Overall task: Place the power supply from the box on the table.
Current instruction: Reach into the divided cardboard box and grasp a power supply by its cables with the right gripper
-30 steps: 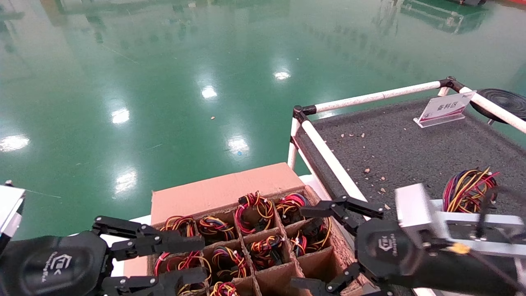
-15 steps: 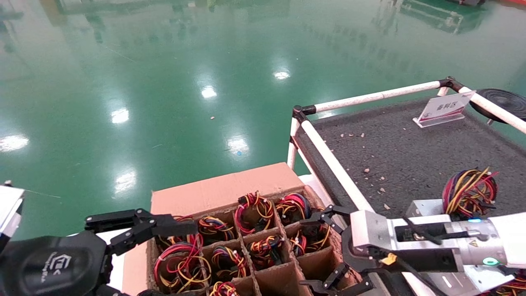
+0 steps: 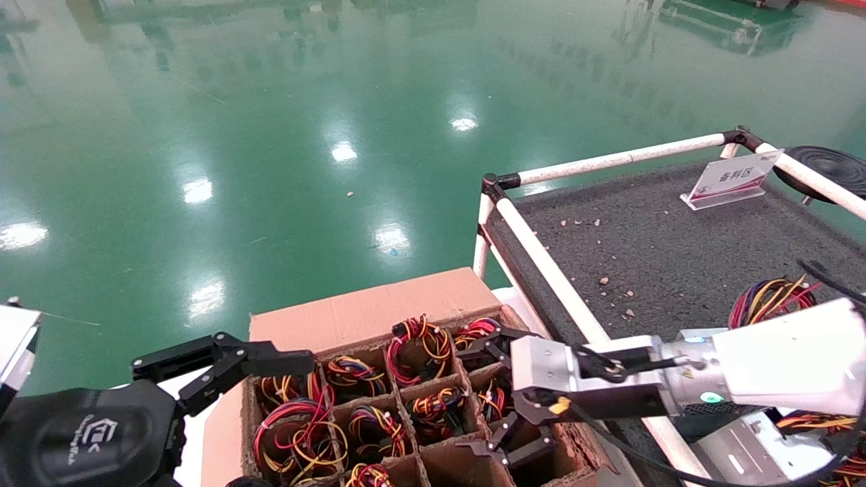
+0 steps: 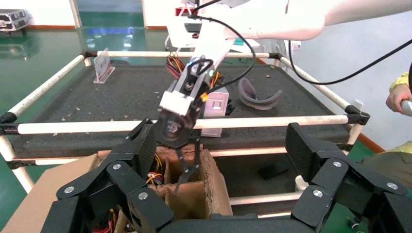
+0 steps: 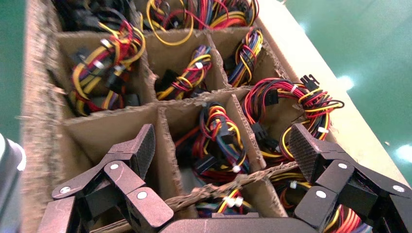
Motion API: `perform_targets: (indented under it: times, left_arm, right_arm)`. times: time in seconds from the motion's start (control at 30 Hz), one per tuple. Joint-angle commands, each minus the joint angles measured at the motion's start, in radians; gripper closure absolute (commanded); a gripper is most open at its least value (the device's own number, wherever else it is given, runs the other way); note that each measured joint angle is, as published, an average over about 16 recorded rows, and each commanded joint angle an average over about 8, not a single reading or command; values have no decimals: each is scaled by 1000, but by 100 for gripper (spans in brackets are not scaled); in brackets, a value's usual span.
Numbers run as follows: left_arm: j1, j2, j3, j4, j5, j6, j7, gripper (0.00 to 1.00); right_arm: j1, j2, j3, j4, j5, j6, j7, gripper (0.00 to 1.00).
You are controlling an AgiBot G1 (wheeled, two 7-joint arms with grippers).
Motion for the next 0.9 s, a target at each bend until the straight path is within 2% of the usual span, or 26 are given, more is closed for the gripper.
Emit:
perform_targets:
  times: [0.03,0.07,0.1,0.53,0.9]
  left_arm:
    - [0,0,0,0,0,0,0,0]
    - [0,0,0,0,0,0,0,0]
    - [0,0,0,0,0,0,0,0]
    - [0,0,0,0,0,0,0,0]
    - [0,0,0,0,0,0,0,0]
  right_arm:
    - [16,-26,-8,-35,-15,19,-23,94]
    - [23,-37,-11,-51,-21,29,-32,99]
    - [29,-47,-14,-66,-26,38,-40,100]
    - [69,-109,-30,-197,-49,37,-109,100]
    - [80,-135,-36,-256,-61,85,-139,100]
